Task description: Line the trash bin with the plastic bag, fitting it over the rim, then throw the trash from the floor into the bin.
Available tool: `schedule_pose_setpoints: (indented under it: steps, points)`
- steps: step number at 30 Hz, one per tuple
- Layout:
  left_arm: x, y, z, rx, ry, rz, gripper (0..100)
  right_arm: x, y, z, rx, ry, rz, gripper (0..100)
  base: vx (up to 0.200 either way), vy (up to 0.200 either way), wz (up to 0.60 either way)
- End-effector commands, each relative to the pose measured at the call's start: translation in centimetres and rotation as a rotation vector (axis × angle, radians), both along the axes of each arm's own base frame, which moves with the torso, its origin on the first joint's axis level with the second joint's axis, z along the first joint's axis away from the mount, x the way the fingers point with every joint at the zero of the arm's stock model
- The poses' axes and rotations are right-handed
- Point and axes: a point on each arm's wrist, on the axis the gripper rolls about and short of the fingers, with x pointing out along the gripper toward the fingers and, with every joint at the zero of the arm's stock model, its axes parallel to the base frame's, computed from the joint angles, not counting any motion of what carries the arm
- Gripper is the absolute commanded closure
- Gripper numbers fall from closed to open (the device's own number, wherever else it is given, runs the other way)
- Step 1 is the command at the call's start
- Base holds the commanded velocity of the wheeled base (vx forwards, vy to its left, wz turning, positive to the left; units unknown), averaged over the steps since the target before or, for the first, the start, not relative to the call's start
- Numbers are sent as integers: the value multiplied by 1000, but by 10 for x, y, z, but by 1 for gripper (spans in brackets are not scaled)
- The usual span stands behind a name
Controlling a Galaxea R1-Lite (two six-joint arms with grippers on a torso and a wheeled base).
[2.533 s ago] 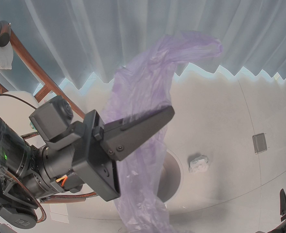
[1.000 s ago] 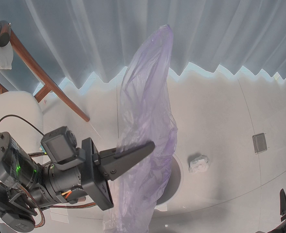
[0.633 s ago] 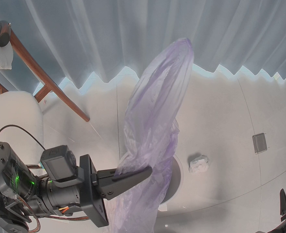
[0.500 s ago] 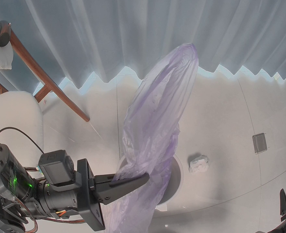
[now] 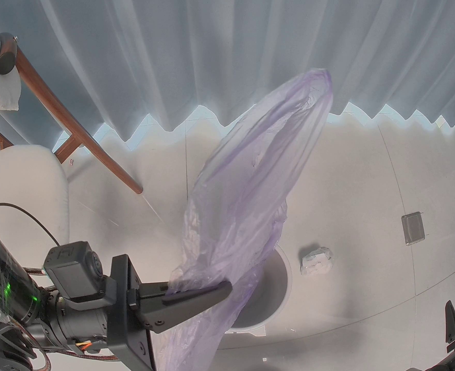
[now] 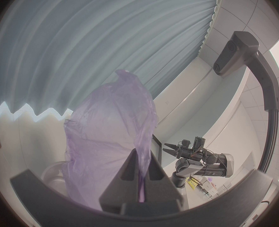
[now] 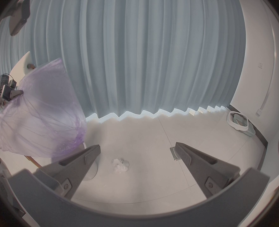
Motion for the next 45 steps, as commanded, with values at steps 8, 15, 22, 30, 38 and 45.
schedule_pose_setpoints:
  steps: [8,15,22,30,38,45]
  points:
    - [-8,7,-7,37,-45,1,100,0,0,-5,0,1,0,0,0,0,0]
    - [-18,11,2,1,-77,-36,100,0,0,-5,0,1,0,0,0,0,0]
    - [-22,14,6,-18,-90,-43,100,0,0,-5,0,1,0,0,0,0,0]
    - [-13,6,-29,147,49,-29,100,0,0,-5,0,1,0,0,0,0,0]
    - [-4,0,-29,135,44,-12,100,0,0,-5,0,1,0,0,0,0,0]
    - [25,1,0,38,-36,100,100,0,0,-5,0,1,0,0,0,0,0]
